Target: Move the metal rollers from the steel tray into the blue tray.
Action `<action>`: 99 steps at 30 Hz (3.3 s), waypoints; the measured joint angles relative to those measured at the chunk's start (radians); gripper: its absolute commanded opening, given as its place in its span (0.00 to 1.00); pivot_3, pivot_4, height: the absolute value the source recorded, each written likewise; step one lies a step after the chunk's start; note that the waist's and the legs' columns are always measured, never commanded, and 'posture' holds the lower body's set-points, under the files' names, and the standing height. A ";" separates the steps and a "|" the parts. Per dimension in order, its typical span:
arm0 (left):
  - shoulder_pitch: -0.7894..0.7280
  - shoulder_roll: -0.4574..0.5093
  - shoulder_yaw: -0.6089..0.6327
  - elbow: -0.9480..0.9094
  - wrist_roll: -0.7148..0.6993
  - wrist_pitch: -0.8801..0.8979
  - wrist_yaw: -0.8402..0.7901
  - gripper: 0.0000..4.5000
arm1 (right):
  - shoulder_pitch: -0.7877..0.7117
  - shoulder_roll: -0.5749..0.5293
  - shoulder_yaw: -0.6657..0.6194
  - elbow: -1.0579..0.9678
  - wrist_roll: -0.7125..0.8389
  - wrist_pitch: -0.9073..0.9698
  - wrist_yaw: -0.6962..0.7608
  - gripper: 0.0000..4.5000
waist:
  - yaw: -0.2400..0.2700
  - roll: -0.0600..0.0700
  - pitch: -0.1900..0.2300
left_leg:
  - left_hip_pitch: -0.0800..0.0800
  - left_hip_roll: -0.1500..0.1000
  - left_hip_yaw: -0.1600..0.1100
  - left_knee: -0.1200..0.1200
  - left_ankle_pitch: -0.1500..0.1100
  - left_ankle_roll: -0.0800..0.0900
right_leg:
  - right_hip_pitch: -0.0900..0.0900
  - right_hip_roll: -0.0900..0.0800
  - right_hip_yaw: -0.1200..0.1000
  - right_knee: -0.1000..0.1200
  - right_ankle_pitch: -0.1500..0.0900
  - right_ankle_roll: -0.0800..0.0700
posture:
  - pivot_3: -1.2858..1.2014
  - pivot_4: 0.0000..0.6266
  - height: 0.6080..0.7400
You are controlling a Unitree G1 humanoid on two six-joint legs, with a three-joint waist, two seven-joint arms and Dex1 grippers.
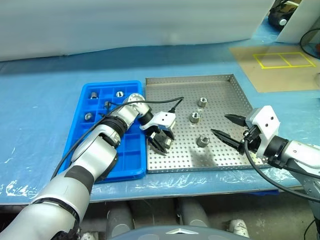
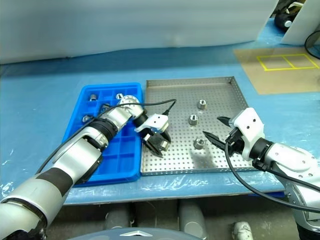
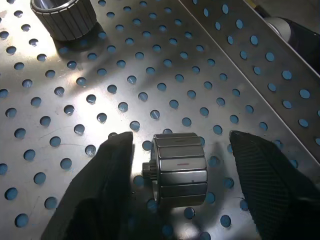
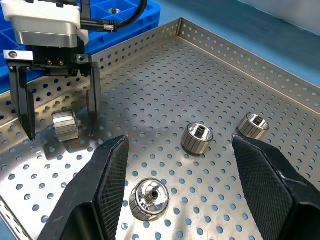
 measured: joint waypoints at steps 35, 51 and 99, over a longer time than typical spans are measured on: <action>-0.013 0.293 0.471 -0.296 -0.163 0.441 0.150 0.43 | -0.462 0.050 0.364 0.435 -0.099 -0.210 0.178 0.75 | 0.077 0.000 0.001 | -0.001 0.000 0.001 -0.009 0.001 -0.002 | -0.004 -0.001 -0.002 -0.001 0.000 0.000 | 0.47 0.24 1.00; 0.097 0.163 0.285 -0.657 -0.230 0.669 0.110 0.43 | -0.460 0.080 0.384 0.496 -0.136 -0.261 0.203 0.75 | 0.130 -0.001 0.002 | -0.003 0.000 0.001 -0.008 0.006 -0.009 | -0.005 -0.001 -0.003 0.000 0.000 0.000 | 0.40 0.24 1.00; 0.065 0.051 0.003 -0.216 0.028 0.143 -0.001 0.43 | 0.020 -0.044 0.109 0.054 -0.018 -0.067 0.034 0.75 | 0.010 0.000 0.000 | 0.000 -0.001 0.002 -0.008 0.001 -0.002 | -0.004 0.001 0.001 -0.002 -0.002 0.005 | 0.31 0.24 1.00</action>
